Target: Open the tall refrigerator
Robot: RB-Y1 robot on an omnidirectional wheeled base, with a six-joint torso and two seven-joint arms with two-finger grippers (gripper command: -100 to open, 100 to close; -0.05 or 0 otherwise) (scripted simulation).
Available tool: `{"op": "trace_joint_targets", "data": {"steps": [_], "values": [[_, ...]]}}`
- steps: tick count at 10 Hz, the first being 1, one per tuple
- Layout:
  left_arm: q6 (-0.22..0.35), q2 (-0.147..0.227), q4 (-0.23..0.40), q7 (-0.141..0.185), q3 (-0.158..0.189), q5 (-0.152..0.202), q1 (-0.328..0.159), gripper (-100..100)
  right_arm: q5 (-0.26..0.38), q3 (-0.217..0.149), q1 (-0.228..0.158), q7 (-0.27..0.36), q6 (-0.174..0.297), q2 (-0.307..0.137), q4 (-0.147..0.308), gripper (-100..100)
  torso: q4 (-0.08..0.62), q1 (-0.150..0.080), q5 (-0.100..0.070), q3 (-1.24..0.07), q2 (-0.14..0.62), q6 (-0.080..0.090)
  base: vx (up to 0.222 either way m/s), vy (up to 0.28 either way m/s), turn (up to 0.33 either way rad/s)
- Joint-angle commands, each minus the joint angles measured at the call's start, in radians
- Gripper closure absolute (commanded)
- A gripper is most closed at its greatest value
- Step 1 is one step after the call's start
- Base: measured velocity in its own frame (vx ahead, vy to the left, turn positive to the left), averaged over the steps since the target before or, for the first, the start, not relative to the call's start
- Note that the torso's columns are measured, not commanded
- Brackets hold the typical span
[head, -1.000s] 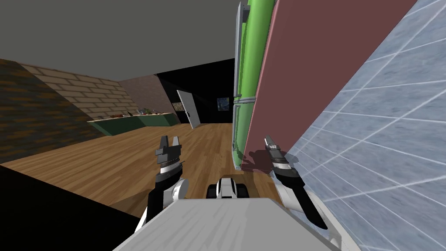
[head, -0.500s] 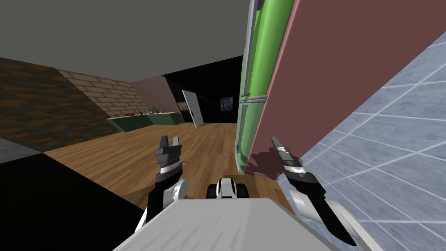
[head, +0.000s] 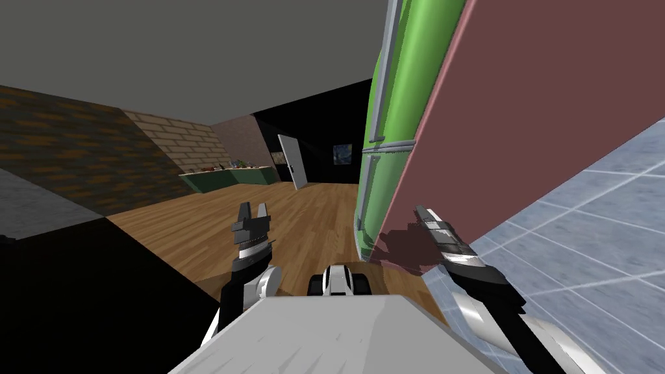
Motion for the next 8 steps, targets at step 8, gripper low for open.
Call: {"op": "trace_joint_targets", "data": {"steps": [8], "values": [[0.0,0.0,0.0,0.0,0.0,0.0,0.0,0,0.07,-0.252,0.074,0.065,0.007,-0.019,-0.019,-100,0.0,0.0,0.0,-0.001,-0.002,0.0,0.059,0.039,0.101]]}}
